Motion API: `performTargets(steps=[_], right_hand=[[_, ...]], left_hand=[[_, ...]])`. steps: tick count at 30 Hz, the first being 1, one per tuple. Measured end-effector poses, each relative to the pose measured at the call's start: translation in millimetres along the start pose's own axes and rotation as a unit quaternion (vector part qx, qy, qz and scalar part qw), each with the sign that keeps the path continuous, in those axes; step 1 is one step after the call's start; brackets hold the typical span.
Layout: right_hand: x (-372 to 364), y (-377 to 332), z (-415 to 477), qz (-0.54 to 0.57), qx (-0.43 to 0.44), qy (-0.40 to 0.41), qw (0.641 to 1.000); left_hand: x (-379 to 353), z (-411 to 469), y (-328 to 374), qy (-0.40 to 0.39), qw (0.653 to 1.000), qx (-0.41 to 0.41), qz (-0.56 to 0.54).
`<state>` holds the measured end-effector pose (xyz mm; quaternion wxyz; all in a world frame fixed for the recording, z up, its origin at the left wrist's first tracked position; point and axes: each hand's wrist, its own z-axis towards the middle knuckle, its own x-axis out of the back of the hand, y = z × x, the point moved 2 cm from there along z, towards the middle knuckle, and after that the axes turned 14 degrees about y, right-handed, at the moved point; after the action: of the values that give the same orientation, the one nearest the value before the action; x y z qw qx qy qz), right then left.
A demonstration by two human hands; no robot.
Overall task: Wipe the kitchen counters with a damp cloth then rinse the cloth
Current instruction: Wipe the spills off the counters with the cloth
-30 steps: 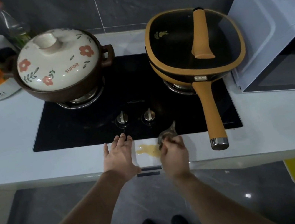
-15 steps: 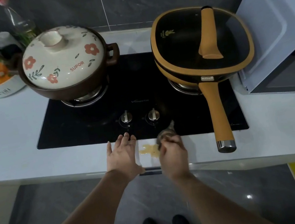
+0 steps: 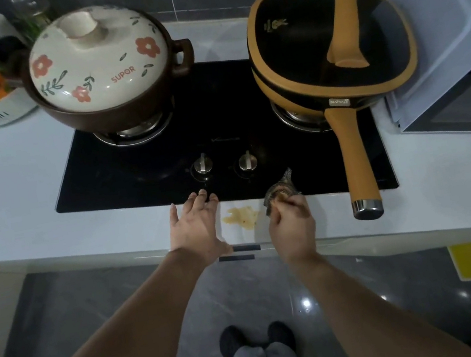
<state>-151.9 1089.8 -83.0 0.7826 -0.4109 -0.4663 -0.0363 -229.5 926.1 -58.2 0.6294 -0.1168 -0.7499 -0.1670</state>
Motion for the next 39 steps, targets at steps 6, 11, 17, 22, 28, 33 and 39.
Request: performTargets(steps=[6, 11, 17, 22, 28, 33, 39], right_hand=[[-17, -23, -9, 0.020, 0.042, -0.044, 0.998], [-9, -31, -4, 0.071, -0.013, -0.078, 0.994], [14, 2, -2, 0.066, -0.067, 0.006, 0.996], [-3, -18, -8, -0.003, 0.006, -0.068, 0.998], [-29, -59, -17, 0.042, 0.003, -0.124, 0.991], [-16, -51, -6, 0.123, -0.030, -0.040, 0.991], [-22, -67, 2, 0.080, 0.184, -0.114, 0.973]], left_hand=[[1, 1, 2, -0.002, 1.000, -0.004, 0.008], [3, -2, -5, 0.002, 1.000, -0.019, -0.010], [9, -13, -53, 0.043, 0.999, 0.021, -0.010], [13, -16, -52, 0.050, 0.997, 0.031, -0.055], [7, -16, -33, -0.027, 0.998, 0.043, -0.029], [12, -14, -52, -0.008, 0.999, 0.040, -0.036], [6, -15, -74, -0.002, 0.998, 0.056, -0.009]])
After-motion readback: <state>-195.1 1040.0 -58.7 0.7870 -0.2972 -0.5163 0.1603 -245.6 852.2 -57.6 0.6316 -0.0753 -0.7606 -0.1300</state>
